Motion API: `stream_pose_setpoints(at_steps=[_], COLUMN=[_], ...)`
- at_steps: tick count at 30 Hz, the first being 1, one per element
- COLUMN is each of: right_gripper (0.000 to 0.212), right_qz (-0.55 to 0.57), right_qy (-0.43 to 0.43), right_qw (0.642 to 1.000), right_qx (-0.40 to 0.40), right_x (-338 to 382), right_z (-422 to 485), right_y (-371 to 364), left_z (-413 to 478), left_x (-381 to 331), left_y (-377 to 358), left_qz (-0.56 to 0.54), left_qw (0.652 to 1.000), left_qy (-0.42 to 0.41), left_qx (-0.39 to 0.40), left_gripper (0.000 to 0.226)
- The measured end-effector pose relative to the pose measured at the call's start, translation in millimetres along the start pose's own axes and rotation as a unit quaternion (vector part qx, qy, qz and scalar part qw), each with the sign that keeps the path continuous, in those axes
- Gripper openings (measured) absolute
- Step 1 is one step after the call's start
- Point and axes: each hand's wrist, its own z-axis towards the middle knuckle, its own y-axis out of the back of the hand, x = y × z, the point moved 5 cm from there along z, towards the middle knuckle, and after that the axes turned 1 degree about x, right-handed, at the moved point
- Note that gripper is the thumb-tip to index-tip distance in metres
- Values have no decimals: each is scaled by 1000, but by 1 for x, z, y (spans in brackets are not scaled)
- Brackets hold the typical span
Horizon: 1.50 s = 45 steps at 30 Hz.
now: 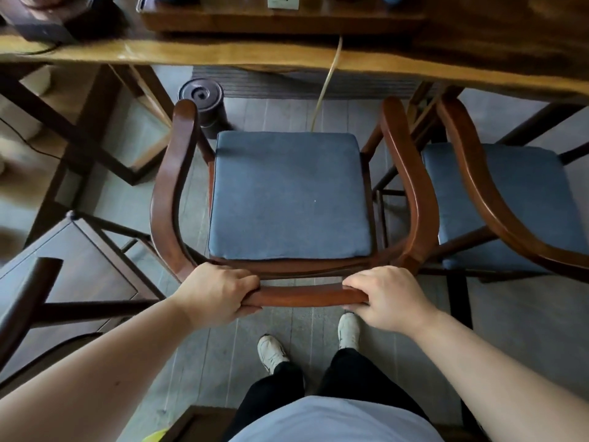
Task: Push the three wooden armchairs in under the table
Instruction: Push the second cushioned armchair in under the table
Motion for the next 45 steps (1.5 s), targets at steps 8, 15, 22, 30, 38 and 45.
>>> stream_pose_setpoints(at_steps=[8,15,22,30,38,45], right_gripper=[37,38,33,34,38,37], right_qz=[-17,-31,-34,-16,-13,-30], right_qy=[38,41,39,6,-28,-13], right_qw=[999,998,998,1000,999,999], right_qx=[5,42,47,20,27,43], right_x=[-12,-55,-57,-39,-36,-34], right_z=[20,23,24,-4,3,13], right_y=[14,30,29,12,15,18], left_z=[11,50,51,39,47,46], left_x=[13,-11,-6,-5,12,20], left_y=[13,3,-2,-4,-4,-4], left_qz=[-20,-16,-18,-15,-2,-17], left_qw=[999,997,998,998,999,999], left_qy=[31,35,25,-17,-28,13], left_qx=[-37,-60,-54,-53,-41,-32], left_gripper=[37,36,41,41,44,45])
